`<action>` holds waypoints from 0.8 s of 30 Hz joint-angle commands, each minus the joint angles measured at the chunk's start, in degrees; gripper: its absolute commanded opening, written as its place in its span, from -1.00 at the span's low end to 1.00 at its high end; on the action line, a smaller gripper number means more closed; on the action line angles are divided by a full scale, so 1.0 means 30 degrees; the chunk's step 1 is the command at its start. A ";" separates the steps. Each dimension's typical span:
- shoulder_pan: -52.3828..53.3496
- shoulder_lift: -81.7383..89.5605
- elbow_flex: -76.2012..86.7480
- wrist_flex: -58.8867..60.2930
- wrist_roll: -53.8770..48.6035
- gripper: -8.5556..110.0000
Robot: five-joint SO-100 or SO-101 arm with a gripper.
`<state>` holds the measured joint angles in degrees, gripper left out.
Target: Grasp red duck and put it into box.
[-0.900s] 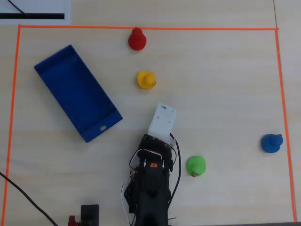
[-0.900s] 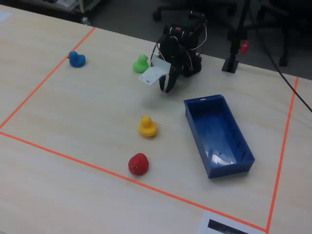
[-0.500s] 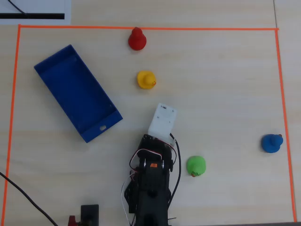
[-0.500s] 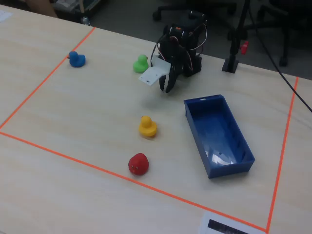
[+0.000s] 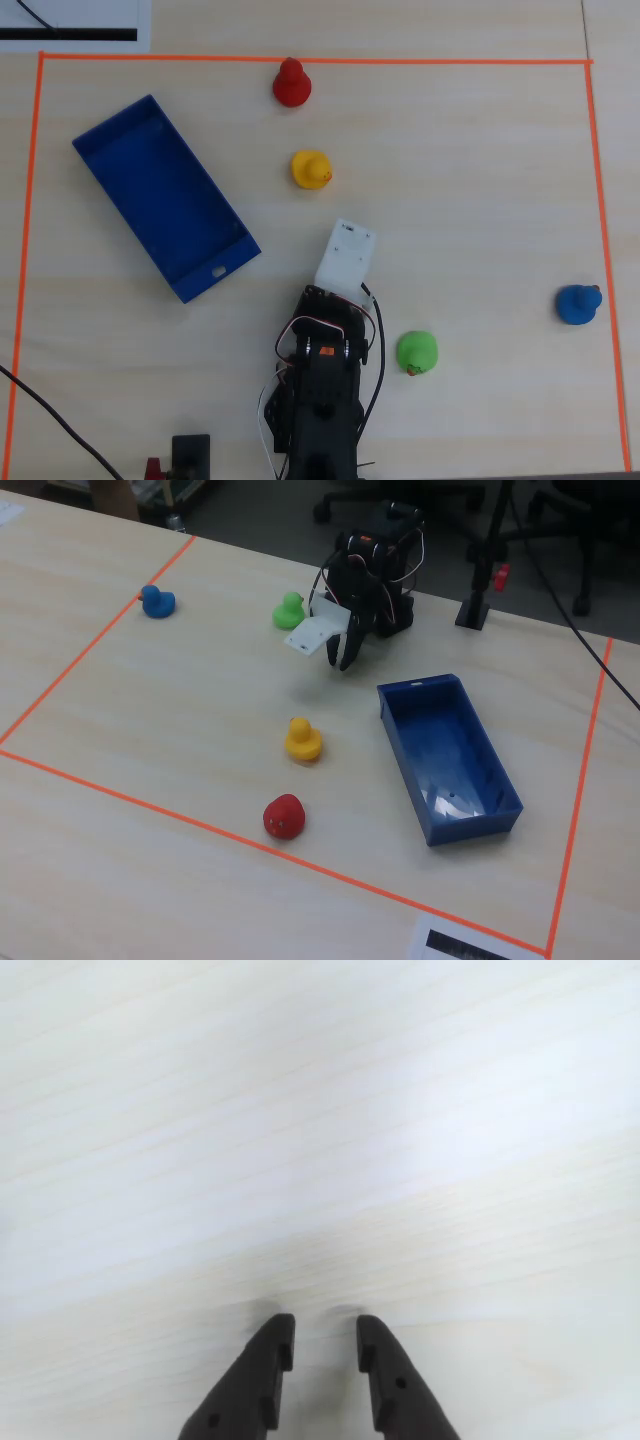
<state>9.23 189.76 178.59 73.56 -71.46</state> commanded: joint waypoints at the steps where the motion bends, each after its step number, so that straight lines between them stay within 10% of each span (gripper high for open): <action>1: 0.0117 -0.0029 -0.0117 0.0410 0.0176 -0.75; 24: -0.0029 -0.0029 -0.0117 0.0410 -0.0059 -0.85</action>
<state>9.23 189.76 178.59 73.56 -71.46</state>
